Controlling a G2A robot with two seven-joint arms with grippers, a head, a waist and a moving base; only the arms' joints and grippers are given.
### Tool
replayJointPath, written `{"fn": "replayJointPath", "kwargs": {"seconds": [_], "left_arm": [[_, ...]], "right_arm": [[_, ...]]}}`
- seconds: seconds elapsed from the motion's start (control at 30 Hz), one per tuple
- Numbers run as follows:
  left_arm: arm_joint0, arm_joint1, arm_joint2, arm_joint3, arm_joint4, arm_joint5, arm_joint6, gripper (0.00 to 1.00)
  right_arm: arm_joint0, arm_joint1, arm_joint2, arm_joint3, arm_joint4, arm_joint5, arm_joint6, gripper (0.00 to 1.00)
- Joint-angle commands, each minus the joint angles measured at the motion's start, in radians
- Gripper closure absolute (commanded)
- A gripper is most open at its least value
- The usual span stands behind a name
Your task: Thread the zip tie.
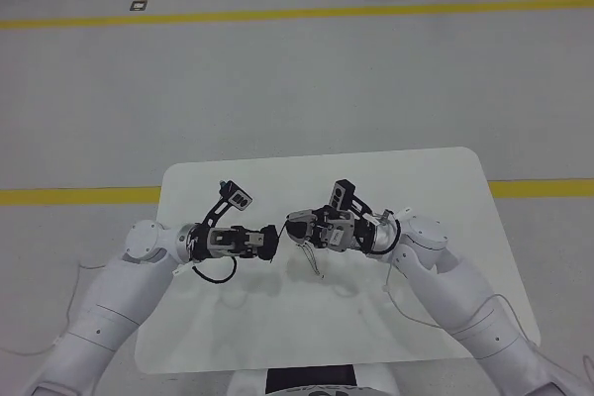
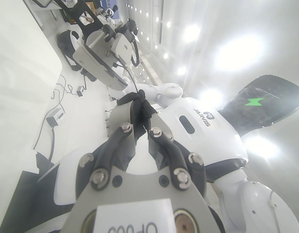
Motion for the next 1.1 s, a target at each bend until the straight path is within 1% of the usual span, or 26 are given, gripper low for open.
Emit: {"fn": "replayJointPath", "kwargs": {"seconds": [0.0, 0.13, 0.27, 0.33, 0.37, 0.7, 0.73, 0.77, 0.8, 0.93, 1.07], "left_arm": [[0.000, 0.000, 0.000, 0.000, 0.000, 0.000, 0.000, 1.00], [0.000, 0.000, 0.000, 0.000, 0.000, 0.000, 0.000, 1.00], [0.000, 0.000, 0.000, 0.000, 0.000, 0.000, 0.000, 1.00], [0.000, 0.000, 0.000, 0.000, 0.000, 0.000, 0.000, 1.00], [0.000, 0.000, 0.000, 0.000, 0.000, 0.000, 0.000, 1.00], [0.000, 0.000, 0.000, 0.000, 0.000, 0.000, 0.000, 1.00], [0.000, 0.000, 0.000, 0.000, 0.000, 0.000, 0.000, 0.71], [0.000, 0.000, 0.000, 0.000, 0.000, 0.000, 0.000, 0.21], [0.000, 0.000, 0.000, 0.000, 0.000, 0.000, 0.000, 0.00], [0.000, 0.000, 0.000, 0.000, 0.000, 0.000, 0.000, 0.00], [0.000, 0.000, 0.000, 0.000, 0.000, 0.000, 0.000, 0.00]], "right_arm": [[0.001, -0.001, 0.000, 0.000, 0.000, 0.001, 0.000, 0.88], [0.001, -0.002, 0.000, 0.000, 0.000, 0.001, -0.001, 0.86], [0.001, -0.003, -0.001, 0.001, 0.000, 0.000, -0.003, 0.89], [0.001, -0.004, -0.001, 0.003, 0.001, -0.001, -0.006, 0.94], [0.002, -0.004, -0.001, 0.003, 0.001, -0.001, -0.007, 1.00], [-0.003, -0.006, 0.005, 0.003, -0.005, -0.011, -0.016, 1.00], [-0.004, -0.006, 0.007, 0.002, -0.007, -0.013, -0.019, 1.00], [-0.007, -0.006, 0.010, 0.001, -0.010, -0.016, -0.024, 1.00], [-0.009, -0.006, 0.012, 0.000, -0.011, -0.018, -0.027, 1.00], [-0.021, -0.004, 0.029, -0.008, -0.019, -0.039, -0.045, 1.00], [-0.040, 0.000, 0.057, -0.026, -0.051, -0.084, -0.078, 1.00]]}}
